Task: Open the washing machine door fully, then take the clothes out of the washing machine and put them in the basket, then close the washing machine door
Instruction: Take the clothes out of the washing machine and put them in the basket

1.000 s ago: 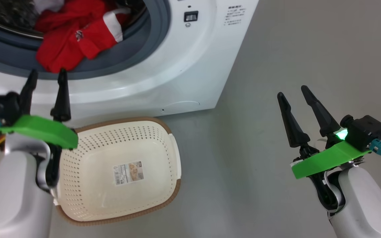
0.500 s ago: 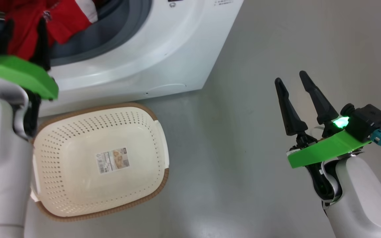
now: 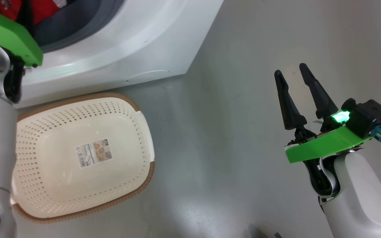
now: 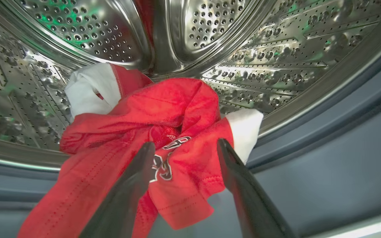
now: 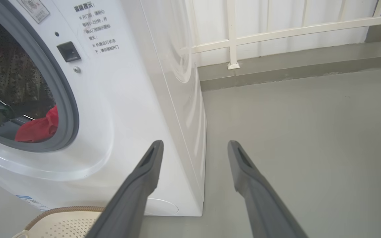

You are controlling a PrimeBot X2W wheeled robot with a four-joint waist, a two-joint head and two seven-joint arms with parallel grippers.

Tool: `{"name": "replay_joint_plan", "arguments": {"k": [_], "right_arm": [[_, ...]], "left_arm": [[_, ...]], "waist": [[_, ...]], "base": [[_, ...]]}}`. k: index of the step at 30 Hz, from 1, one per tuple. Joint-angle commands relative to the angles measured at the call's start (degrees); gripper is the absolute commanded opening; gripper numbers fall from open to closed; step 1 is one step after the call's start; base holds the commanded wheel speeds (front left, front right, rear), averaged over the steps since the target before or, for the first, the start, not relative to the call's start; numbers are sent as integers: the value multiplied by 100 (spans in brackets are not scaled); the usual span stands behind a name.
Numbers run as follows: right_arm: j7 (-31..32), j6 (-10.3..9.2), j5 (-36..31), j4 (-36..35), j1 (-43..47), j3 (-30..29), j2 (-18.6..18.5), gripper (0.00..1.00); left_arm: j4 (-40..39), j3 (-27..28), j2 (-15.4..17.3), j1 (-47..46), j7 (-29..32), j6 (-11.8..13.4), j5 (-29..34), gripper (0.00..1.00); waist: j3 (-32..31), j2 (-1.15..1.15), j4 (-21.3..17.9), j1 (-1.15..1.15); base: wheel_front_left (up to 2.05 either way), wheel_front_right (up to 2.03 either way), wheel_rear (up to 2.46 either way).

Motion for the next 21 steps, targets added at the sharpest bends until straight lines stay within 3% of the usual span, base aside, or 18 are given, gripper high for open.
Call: {"name": "replay_joint_plan", "arguments": {"k": [1,20,21], "right_arm": [[-68,9,-9,-147,-20,90,43,100],[-68,9,30,-77,17,166,108,100],[-68,9,31,-73,21,163,106,100]], "left_arm": [[-15,65,258,-212,24,-46,-16,100],[1458,-193,404,-1047,573,-72,-27,100],[1490,-205,403,-1056,559,-78,-32,80]], "waist": [[66,0,-76,0],[67,0,-375,0],[59,0,-378,0]], "base": [[0,0,0],[0,0,0],[0,0,0]]}}
